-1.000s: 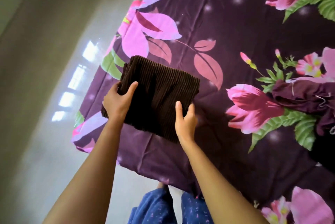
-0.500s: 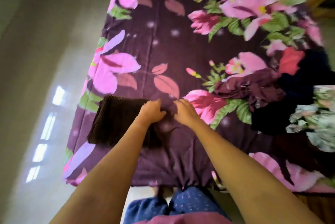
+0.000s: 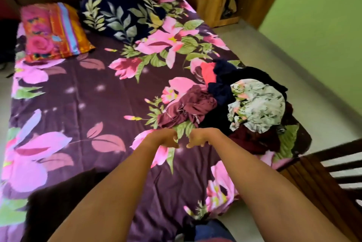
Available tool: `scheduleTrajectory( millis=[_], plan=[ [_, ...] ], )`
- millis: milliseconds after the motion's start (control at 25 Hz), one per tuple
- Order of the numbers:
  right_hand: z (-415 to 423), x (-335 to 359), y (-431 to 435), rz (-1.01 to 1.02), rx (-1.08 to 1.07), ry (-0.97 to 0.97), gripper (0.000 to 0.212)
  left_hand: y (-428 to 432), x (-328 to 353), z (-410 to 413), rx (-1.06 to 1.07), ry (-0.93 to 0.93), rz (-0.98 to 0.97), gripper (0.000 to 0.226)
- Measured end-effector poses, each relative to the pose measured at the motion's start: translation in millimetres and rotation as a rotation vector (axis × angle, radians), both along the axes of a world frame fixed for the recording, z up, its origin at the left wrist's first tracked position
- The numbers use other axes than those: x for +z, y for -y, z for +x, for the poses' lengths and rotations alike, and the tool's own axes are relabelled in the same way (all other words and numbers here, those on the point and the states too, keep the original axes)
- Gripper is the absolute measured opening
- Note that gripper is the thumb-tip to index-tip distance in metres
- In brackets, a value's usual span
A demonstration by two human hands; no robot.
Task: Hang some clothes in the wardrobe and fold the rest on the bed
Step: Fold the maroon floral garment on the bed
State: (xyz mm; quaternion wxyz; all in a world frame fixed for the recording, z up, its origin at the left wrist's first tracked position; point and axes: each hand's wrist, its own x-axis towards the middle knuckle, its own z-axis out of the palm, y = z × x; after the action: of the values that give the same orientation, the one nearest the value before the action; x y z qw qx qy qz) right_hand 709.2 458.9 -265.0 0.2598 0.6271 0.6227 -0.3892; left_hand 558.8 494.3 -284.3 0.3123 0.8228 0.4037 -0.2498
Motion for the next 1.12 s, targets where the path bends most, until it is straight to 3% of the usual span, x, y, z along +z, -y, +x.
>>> scheduleTrajectory(
  millis=[200,480,640,840,960,1120],
  plan=[
    [107,-20,-28,-0.017,-0.083,-0.029,0.026,-23,-21,110,-0.027,-0.031,-0.036,0.044],
    [222,-75,-81,-0.071,-0.031,-0.081,0.037,-59,-62,208,0.105,-0.019,-0.047,0.039],
    [241,-105,-104,-0.044,-0.024,-0.125,0.049,-73,-85,220,0.157,-0.084,-0.111,0.044],
    [242,-133,-134,-0.058,-0.01,-0.144,0.026,-101,-100,220,0.275,-0.098,-0.106,0.043],
    [232,-143,-150,-0.041,-0.012,-0.173,0.04,-114,-105,212,0.33,-0.102,-0.074,0.041],
    [215,-152,-174,0.03,-0.019,-0.186,0.042,-134,-120,196,0.393,-0.088,-0.092,0.041]
  ],
)
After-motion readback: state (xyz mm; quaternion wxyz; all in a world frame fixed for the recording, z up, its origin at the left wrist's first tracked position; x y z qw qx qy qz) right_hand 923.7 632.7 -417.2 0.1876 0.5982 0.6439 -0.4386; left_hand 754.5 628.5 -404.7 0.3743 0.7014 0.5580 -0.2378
